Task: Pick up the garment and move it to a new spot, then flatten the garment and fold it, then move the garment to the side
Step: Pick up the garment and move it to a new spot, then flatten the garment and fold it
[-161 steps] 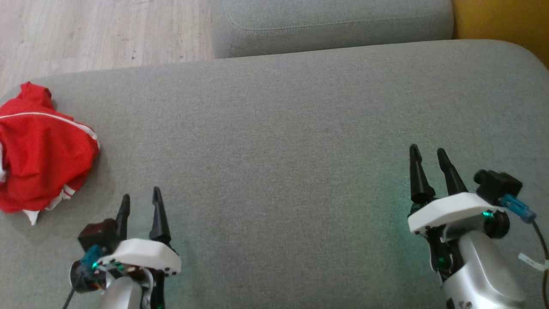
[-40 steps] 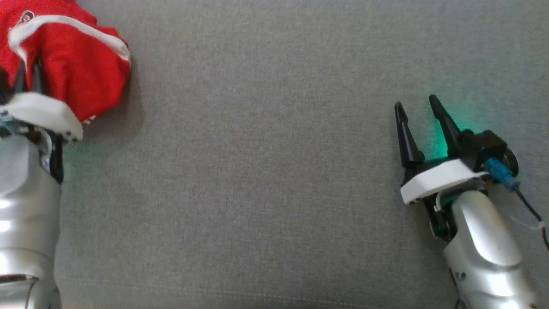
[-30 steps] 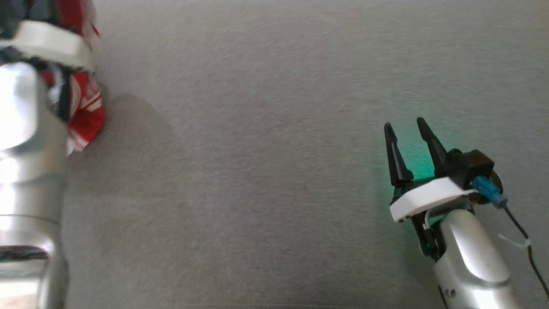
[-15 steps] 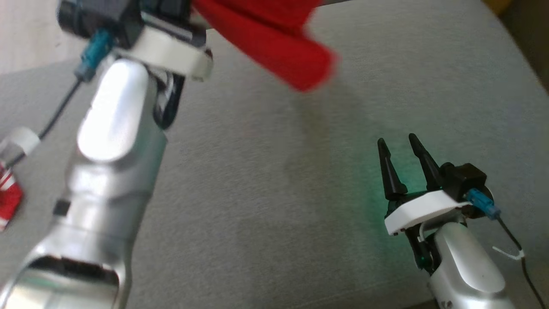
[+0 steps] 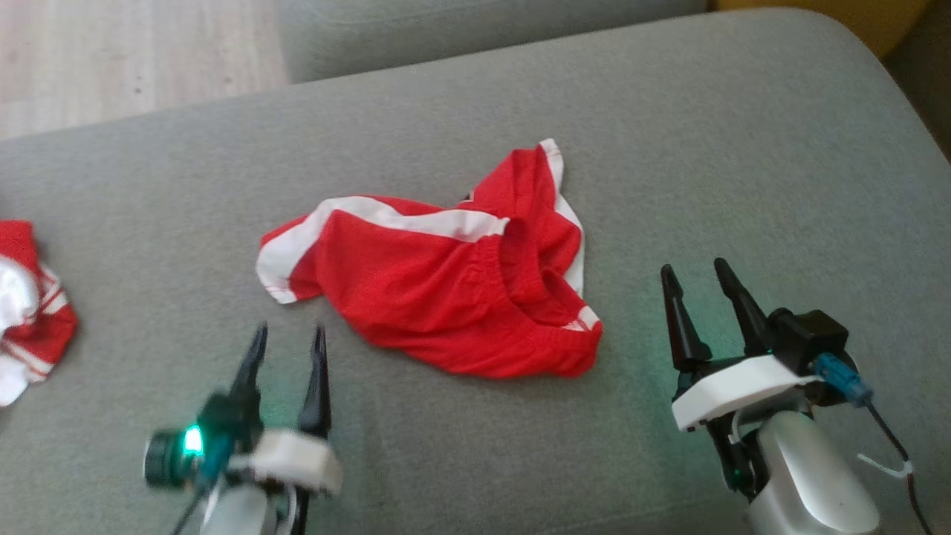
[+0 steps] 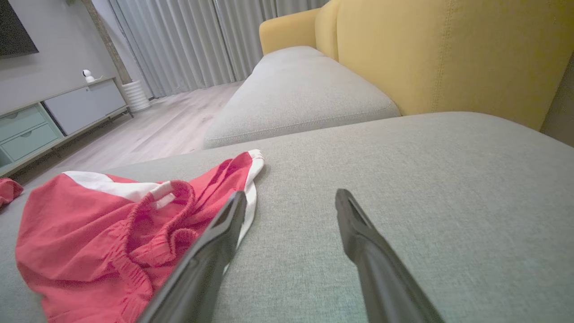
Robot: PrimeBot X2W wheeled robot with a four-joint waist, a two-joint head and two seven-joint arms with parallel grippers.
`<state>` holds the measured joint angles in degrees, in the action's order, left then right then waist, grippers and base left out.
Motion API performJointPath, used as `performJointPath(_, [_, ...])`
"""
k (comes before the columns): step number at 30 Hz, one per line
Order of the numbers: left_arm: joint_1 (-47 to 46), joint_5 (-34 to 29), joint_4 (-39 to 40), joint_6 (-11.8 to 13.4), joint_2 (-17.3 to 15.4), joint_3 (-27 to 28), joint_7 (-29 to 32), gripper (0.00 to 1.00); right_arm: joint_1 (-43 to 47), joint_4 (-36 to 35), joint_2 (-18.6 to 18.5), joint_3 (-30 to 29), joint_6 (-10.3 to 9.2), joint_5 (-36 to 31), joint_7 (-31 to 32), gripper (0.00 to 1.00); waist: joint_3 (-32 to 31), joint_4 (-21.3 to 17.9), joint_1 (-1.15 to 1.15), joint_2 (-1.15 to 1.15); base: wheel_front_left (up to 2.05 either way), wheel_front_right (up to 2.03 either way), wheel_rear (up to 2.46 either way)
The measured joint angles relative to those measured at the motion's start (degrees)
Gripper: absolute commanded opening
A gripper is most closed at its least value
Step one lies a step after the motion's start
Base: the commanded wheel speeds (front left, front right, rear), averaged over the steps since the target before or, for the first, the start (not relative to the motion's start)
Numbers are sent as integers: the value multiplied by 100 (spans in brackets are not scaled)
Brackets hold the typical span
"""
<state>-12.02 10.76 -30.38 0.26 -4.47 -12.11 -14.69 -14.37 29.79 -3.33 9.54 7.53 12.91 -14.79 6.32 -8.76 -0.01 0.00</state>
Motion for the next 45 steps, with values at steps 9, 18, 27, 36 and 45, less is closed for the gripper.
performJointPath(9, [927, -393, 849, 283, 29, 683, 0, 100, 307, -25, 18, -167, 0, -47, 0, 100, -424, 357, 0, 0, 0, 0, 0])
performJointPath(18, [1343, -499, 1073, 268, 130, 970, 0, 100, 450, 16, 24, -90, 0, 86, 0, 100, -472, 541, 0, 0, 0, 0, 0])
performJointPath(27, [1079, -628, 1037, 93, 162, 538, 0, 100, -77, 405, 24, 471, 0, 1099, 0, 100, -242, 945, 1, 0, 0, 0, 0])
performJointPath(36, [954, -525, 938, 56, 165, 9, 0, 100, -1045, 1306, 19, 766, 0, 2249, 0, 100, 68, 1747, 1, 0, 0, 0, 0])
performJointPath(45, [935, -448, 901, 83, 165, -62, 0, 100, -1199, 1775, -4, 853, 0, 3186, 0, 100, 335, 2123, 1, 0, 0, 0, 0])
